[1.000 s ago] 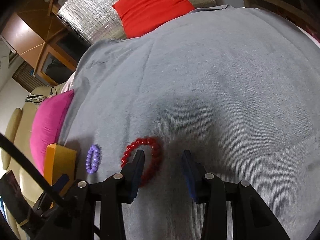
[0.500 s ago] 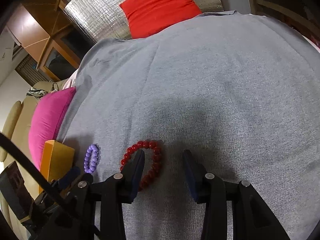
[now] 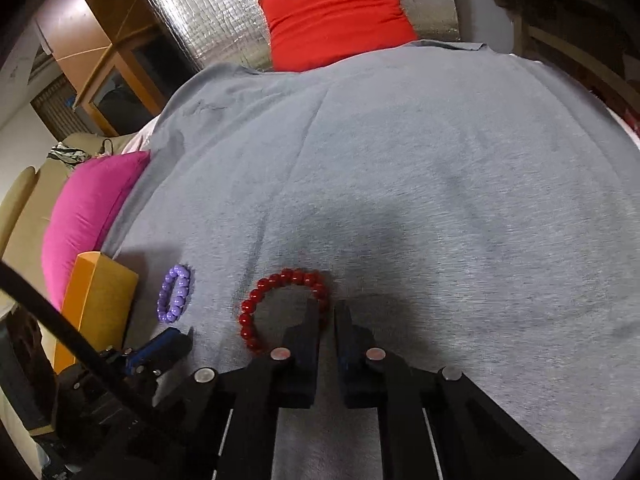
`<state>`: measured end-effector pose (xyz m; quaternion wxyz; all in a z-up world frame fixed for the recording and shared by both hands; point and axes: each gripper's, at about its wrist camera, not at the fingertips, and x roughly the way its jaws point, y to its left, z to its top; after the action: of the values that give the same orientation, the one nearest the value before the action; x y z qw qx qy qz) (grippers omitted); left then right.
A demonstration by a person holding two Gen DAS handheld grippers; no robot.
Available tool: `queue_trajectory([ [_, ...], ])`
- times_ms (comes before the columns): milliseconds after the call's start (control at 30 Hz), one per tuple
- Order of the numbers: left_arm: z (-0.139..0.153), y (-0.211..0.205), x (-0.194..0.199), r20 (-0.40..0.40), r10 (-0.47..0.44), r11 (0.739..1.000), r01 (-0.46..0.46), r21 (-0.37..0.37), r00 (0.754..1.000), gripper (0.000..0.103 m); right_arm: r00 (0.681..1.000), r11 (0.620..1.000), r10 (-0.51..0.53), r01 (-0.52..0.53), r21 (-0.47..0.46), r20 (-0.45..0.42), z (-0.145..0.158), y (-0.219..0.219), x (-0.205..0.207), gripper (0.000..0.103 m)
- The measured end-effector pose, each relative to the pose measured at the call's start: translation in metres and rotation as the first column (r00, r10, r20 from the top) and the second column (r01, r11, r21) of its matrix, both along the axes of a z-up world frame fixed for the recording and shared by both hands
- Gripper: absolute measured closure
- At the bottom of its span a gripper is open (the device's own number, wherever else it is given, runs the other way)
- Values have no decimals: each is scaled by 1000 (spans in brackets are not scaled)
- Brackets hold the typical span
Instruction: Organize jewelry
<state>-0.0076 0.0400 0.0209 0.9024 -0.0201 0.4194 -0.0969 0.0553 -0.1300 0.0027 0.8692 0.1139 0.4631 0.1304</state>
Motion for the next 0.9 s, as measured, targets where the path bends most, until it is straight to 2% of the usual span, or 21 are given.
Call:
queue_trajectory([
  [167, 10, 16, -2, 26, 76, 997, -76, -9, 997, 96, 999, 999, -45, 45, 9, -6, 4, -24, -3, 95],
  [267, 7, 22, 2, 20, 107, 994, -107, -11, 994, 90, 997, 997, -69, 69, 15, -28, 2, -35, -3, 95],
  [300, 5, 21, 3, 16, 109, 994, -109, -10, 994, 87, 997, 997, -71, 72, 22, -40, -1, -37, -2, 95],
  [367, 1, 18, 8, 14, 112, 994, -112, 2, 994, 64, 996, 996, -65, 68, 50, -61, -3, -40, -1, 95],
  [467, -2, 9, 13, 48, 100, 994, -102, 31, 994, 57, 997, 993, -58, 62, 98, -48, 3, -41, -3, 93],
  [600, -12, 7, 21, 25, 94, 995, -95, 31, 995, 57, 999, 990, -41, 45, 131, -30, 7, -37, -6, 82],
  [633, -14, 7, 23, 15, 88, 996, -88, 30, 996, 57, 999, 991, -37, 40, 124, -27, 8, -34, -7, 77],
  [700, -14, 6, 23, 9, 79, 997, -80, 23, 997, 68, 1000, 994, -23, 25, 107, -21, 7, -26, -6, 72],
  [733, -13, 6, 23, 4, 73, 997, -73, 14, 997, 80, 1000, 995, -21, 22, 100, -17, 6, -23, -6, 72],
  [767, -13, 5, 23, -3, 66, 998, -66, 6, 998, 87, 1000, 996, -18, 19, 90, -17, 5, -19, -5, 72],
  [900, -13, 3, 20, -13, 49, 999, -49, -3, 999, 93, 1000, 998, -16, 17, 55, -21, -2, -5, 1, 72],
])
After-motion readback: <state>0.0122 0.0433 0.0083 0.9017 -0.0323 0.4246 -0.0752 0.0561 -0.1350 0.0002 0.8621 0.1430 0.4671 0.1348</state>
